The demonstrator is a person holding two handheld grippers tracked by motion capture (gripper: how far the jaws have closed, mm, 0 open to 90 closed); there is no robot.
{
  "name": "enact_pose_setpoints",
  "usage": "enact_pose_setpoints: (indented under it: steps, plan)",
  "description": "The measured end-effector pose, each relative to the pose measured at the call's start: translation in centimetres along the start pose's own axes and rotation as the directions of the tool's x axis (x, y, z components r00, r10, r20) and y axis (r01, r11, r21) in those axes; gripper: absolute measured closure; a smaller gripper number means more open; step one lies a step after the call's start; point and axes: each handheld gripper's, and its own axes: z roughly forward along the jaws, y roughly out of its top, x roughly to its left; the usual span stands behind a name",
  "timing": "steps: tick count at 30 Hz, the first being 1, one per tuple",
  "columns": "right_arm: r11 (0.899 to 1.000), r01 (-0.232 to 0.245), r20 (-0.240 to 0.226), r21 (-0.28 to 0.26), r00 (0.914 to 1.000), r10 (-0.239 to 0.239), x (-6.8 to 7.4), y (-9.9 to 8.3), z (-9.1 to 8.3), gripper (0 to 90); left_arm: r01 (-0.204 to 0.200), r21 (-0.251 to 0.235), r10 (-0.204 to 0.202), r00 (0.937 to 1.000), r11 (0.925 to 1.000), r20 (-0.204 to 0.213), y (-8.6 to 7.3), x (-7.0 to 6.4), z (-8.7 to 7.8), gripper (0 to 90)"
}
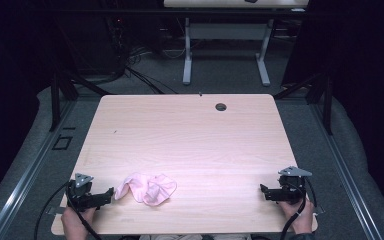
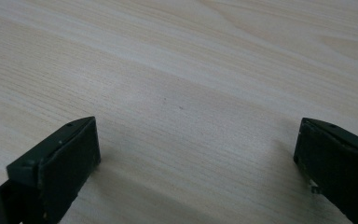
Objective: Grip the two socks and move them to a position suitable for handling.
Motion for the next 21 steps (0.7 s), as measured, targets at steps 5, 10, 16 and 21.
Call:
enact_pose_setpoints:
  steps: [5,10,16,21]
  plan:
    - [1.000,-0.005,0.003,-0.003,1.0000,0.005,0.02,-0.01,0.02,0.0,0.001,0.000,-0.001,1.0000,1.0000,0.000,0.00,0.00,0.00,0.3]
    - [1.000,-0.006,0.003,-0.002,1.0000,0.006,0.02,0.00,0.01,0.0,0.000,-0.001,0.000,1.0000,1.0000,0.001,0.01,0.01,0.01,0.3]
    - [1.000,-0.009,0.006,0.001,0.9999,0.009,0.01,0.01,-0.01,0.0,0.015,-0.001,-0.015,0.9998,0.9999,-0.013,0.11,0.13,0.11,0.2]
    - [1.000,-0.020,0.018,-0.003,0.9996,0.020,0.01,0.01,0.02,0.0,0.014,0.001,-0.014,0.9998,0.9999,-0.012,0.17,0.24,0.14,0.3]
